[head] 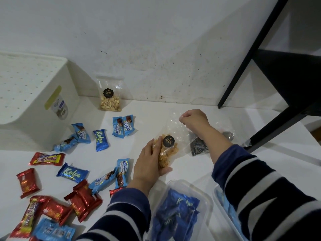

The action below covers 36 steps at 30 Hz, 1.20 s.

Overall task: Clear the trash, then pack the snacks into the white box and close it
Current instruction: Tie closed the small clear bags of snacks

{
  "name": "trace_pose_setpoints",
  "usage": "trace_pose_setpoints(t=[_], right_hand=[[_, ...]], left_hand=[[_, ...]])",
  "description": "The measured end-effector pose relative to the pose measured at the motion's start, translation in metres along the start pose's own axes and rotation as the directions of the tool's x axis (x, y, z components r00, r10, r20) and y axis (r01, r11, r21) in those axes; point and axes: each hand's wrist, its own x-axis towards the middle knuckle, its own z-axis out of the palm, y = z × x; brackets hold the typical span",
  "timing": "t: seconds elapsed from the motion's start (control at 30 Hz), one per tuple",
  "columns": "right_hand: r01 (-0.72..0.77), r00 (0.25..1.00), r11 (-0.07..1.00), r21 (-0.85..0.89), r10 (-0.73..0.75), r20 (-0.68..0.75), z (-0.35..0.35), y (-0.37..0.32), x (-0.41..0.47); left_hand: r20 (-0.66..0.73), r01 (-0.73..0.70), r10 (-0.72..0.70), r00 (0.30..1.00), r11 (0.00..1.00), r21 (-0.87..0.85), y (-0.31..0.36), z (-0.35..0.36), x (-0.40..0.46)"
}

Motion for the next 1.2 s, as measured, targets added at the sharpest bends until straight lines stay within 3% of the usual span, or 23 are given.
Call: trace_pose_setpoints(t=[0.23,0.43,0.6,0.8,1.0,1.2], right_hand=[[0.005,0.999,1.0,-0.029,-0.003,0.048,0.006,-0.009,0.002],[-0.004,0.999,0.99,-0.138,-0.002,-0.044,0.009,-0.012,0.007],[-0.005,1.0,0.998,-0.07,0.007,0.031,0.01,-0.017,0.008],[-0.014,0.998,0.996,-0.09,0.008,-0.065,0.013,-0.019,0.009],[0.016,1.0,0.998,-0.056,-0.016,-0.006,0.014,-0.024,0.007],[0.082,0.995,0.994,-0.066,-0.086,-0.056,0.017,-0.026,0.01]], left_hand=[[-0.009,0.005,-0.005,1.0,1.0,0.006,0.0,0.001,0.001],[-0.018,0.005,-0.005,1.0,1.0,0.023,-0.001,0.003,0.001],[-0.023,0.003,-0.002,1.0,1.0,0.028,-0.001,0.003,0.001],[-0.02,0.0,0.001,1.0,0.999,0.035,-0.001,0.004,0.001],[-0.02,0.005,-0.004,1.0,1.0,0.028,0.0,0.003,0.001],[-0.014,0.007,-0.007,1.0,0.999,0.042,0.0,0.002,0.001]])
